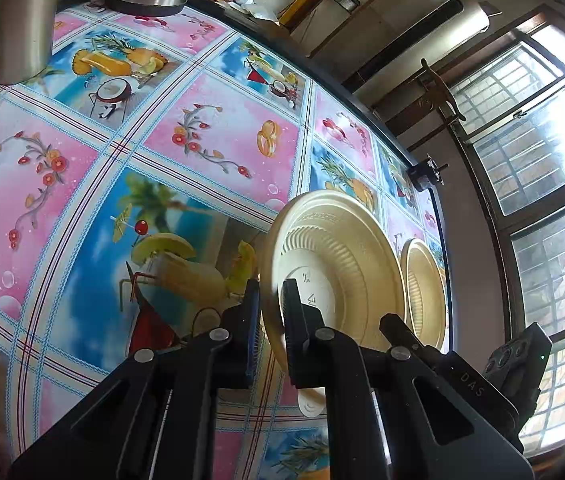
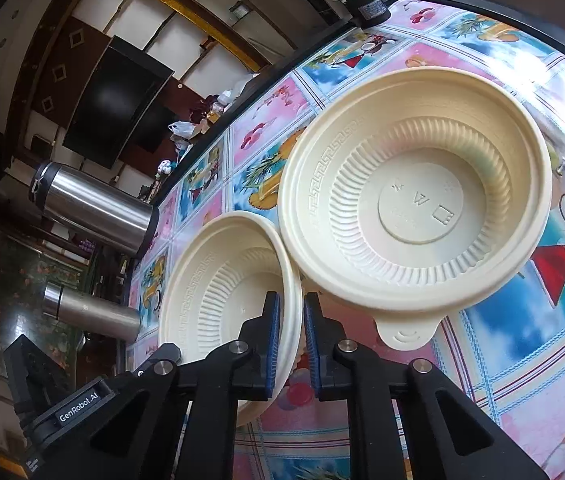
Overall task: Organize plates and bowls
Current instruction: 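Close both grippers on the beige bowl's rim, then lift the beige bowl with both grippers and carry it to the red plate stack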
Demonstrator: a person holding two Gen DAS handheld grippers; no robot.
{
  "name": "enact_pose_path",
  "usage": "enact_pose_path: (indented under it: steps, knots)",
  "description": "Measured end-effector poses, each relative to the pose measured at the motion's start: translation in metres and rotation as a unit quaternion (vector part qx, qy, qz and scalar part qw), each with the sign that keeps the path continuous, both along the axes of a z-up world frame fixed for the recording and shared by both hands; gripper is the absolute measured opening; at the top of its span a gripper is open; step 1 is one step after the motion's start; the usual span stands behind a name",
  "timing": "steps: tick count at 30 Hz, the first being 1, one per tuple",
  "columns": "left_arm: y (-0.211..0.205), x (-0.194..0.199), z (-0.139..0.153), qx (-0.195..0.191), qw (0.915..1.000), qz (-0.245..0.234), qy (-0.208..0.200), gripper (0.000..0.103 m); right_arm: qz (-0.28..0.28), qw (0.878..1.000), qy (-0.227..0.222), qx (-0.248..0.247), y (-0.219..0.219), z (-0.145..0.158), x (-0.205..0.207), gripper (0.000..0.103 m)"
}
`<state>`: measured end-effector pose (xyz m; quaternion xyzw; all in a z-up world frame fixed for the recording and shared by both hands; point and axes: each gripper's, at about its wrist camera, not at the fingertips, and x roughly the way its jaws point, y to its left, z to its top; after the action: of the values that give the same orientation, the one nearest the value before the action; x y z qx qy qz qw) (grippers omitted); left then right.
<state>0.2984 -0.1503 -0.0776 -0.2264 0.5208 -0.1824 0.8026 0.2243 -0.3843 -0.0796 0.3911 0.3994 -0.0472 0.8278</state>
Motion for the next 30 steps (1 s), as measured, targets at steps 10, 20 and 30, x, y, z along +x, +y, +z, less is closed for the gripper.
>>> enact_pose_path:
  steps: [10,20,30]
  knots:
    - [0.003,-0.004,-0.002,0.008,1.0,0.002,0.0,0.008,0.005,1.0,0.002,0.012,0.002,0.001,-0.001,0.01]
    - [0.031,-0.05,0.002,0.005,0.9998,0.019,-0.005,0.008,0.028,0.998,0.017,0.045,0.018,-0.005,-0.028,0.009]
    - [0.051,-0.127,0.004,0.043,0.9991,-0.001,-0.003,0.008,0.038,0.998,0.015,0.049,0.05,-0.011,-0.118,0.009]
